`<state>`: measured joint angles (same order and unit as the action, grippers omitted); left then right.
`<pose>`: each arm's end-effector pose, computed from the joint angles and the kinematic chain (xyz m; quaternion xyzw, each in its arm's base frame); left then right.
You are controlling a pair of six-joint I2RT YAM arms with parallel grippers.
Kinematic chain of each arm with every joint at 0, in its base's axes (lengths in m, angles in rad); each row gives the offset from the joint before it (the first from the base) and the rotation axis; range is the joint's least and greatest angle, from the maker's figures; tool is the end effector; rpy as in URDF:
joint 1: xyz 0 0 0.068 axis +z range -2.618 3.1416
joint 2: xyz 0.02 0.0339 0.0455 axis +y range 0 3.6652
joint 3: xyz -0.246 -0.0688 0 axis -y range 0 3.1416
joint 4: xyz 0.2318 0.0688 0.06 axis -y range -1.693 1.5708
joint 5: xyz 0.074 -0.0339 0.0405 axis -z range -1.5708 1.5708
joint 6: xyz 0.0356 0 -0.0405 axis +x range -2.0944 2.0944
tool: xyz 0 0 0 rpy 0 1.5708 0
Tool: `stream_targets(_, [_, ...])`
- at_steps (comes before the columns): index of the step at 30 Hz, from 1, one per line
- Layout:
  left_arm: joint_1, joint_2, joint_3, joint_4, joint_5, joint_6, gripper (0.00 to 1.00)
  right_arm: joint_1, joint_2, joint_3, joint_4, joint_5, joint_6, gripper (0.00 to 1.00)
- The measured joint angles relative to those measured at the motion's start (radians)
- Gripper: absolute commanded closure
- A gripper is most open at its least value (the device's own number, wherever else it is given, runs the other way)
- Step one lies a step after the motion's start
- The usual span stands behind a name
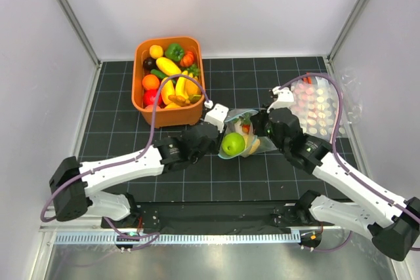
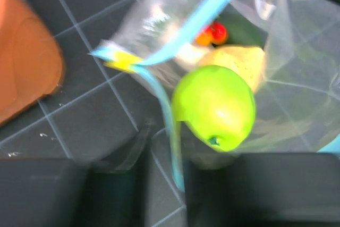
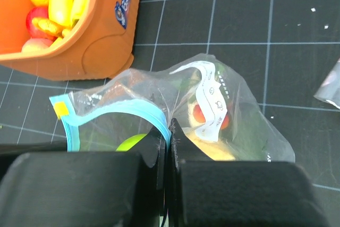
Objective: Place the food in the zip-top bag and seal the zipper
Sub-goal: Adjust the zipper food storage bag at the center of the board.
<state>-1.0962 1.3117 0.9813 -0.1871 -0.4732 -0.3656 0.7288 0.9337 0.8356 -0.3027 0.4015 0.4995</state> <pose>0.1458 -0.2484 0.2806 0.1902 0.8270 -0.1753 0.4991 0.1648 0.1285 0.3066 0.0159 0.8242 0.1760 0.5380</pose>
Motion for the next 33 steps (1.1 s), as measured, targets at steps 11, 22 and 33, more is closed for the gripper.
stream_targets(11, [0.132, -0.07, -0.034, 0.004, 0.133, -0.062, 0.99, 0.015, 0.095, 0.029, 0.019, -0.095, -0.019, 0.99])
stream_targets(22, [0.238, -0.167, -0.051, -0.011, 0.187, -0.114, 0.99, 0.212, 0.227, 0.132, 0.017, -0.176, -0.136, 0.53])
stream_targets(33, [0.257, -0.189, -0.077, -0.012, 0.225, -0.146, 0.99, 0.221, 0.179, 0.13, 0.047, -0.293, -0.21, 0.11])
